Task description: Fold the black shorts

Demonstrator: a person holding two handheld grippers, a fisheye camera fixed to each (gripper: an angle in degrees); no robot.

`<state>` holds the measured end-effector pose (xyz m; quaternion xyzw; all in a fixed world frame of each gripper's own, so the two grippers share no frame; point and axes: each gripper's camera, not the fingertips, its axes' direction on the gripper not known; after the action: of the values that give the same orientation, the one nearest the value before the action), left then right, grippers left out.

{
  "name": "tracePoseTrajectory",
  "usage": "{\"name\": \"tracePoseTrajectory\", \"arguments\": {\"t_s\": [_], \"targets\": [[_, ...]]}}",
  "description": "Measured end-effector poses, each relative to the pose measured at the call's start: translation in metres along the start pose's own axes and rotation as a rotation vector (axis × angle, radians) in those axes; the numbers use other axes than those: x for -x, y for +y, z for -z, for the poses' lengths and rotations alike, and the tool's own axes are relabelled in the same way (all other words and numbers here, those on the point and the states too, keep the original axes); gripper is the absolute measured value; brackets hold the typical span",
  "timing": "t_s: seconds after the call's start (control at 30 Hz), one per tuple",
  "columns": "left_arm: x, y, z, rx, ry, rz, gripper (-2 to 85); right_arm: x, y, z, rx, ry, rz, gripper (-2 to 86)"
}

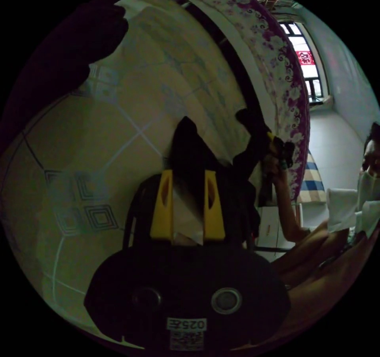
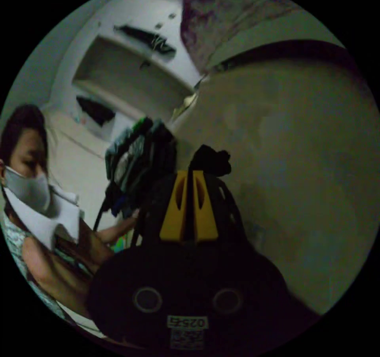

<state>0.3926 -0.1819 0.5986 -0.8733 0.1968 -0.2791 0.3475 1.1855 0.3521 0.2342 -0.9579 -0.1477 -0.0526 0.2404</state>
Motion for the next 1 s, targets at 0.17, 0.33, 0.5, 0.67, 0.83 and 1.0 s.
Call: {"name": "tracePoseTrajectory", "arguments": {"t_s": [0.17, 0.33, 0.5, 0.67, 0.83, 1.0], "targets": [[0.004, -0.012, -0.002, 0.015, -0.006, 0.031, 1.2, -0.043, 0.016, 0.092, -0.178, 0.176, -0.119, -0.4], [-0.070, -0.021, 0.069, -0.073, -0.174, -0.020, 0.7, -0.050, 0.039, 0.115, -0.257, 0.201, -0.107, -0.4], [-0.082, 0.005, 0.077, 0.000, -0.512, -0.090, 4.3, -0.053, 0.061, 0.090, -0.330, -0.024, -0.021, -0.2], [-0.023, 0.020, 0.042, 0.165, -0.630, 0.042, 6.8, -0.045, 0.065, 0.003, -0.225, -0.435, 0.009, 2.0], [-0.027, 0.041, 0.073, -0.110, -0.462, 0.095, 3.1, -0.009, 0.087, -0.133, 0.079, -0.482, 0.151, 12.0], [-0.020, 0.077, 0.104, -0.389, -0.213, 0.187, 2.4, -0.010, 0.138, -0.207, 0.368, -0.577, 0.142, 12.1]]}}
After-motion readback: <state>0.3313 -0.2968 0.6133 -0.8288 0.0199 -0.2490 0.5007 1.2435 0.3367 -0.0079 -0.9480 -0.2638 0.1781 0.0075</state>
